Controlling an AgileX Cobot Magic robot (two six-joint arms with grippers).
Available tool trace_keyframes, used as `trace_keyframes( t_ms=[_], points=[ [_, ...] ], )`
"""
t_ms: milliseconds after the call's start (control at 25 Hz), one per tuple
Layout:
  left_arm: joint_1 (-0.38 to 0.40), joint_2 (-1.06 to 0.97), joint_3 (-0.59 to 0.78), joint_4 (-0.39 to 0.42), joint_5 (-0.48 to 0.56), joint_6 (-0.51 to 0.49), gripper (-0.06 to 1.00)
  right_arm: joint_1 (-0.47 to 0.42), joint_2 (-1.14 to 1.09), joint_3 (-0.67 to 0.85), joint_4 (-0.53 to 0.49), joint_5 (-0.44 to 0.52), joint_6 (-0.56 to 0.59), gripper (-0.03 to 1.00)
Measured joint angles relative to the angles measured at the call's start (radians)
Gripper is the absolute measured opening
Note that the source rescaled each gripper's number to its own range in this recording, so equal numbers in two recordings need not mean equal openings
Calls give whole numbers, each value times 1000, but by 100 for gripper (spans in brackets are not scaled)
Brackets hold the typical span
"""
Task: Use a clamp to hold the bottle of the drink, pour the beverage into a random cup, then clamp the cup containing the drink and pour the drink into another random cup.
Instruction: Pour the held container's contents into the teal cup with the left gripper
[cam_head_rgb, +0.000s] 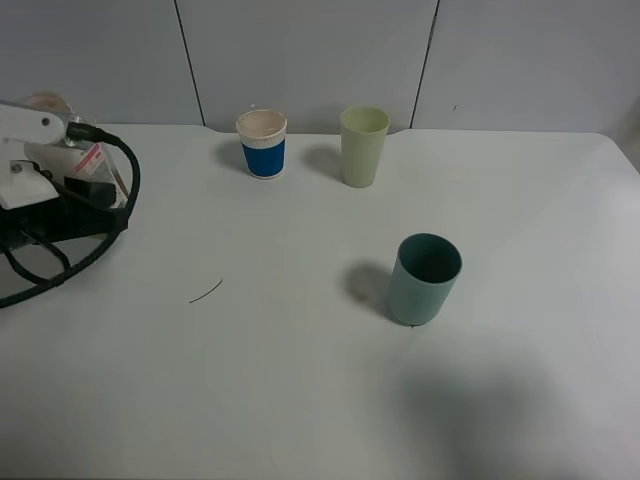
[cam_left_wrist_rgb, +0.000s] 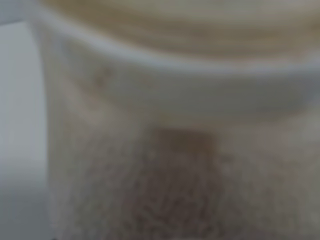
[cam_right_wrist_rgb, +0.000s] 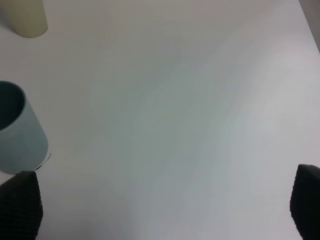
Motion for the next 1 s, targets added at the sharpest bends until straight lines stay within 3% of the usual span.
trace_keyframes(
  t_ms=[160,360,640,680,880,1000],
  points=[
    [-11,-1,-47,-199,67,128,6,0,0,0,0,0,0,100],
    [-120,0,-100,-490,53,426,6,0,0,0,0,0,0,100],
    [-339,33,-179,-909,-152,901,6,0,0,0,0,0,0,100],
    [-339,33,-179,-909,-152,901,6,0,0,0,0,0,0,100],
    [-463,92,-260,-1093,-271,1140,6,0,0,0,0,0,0,100],
    [-532,160,-322,-1153,-316,1229,6,0,0,0,0,0,0,100]
  ],
)
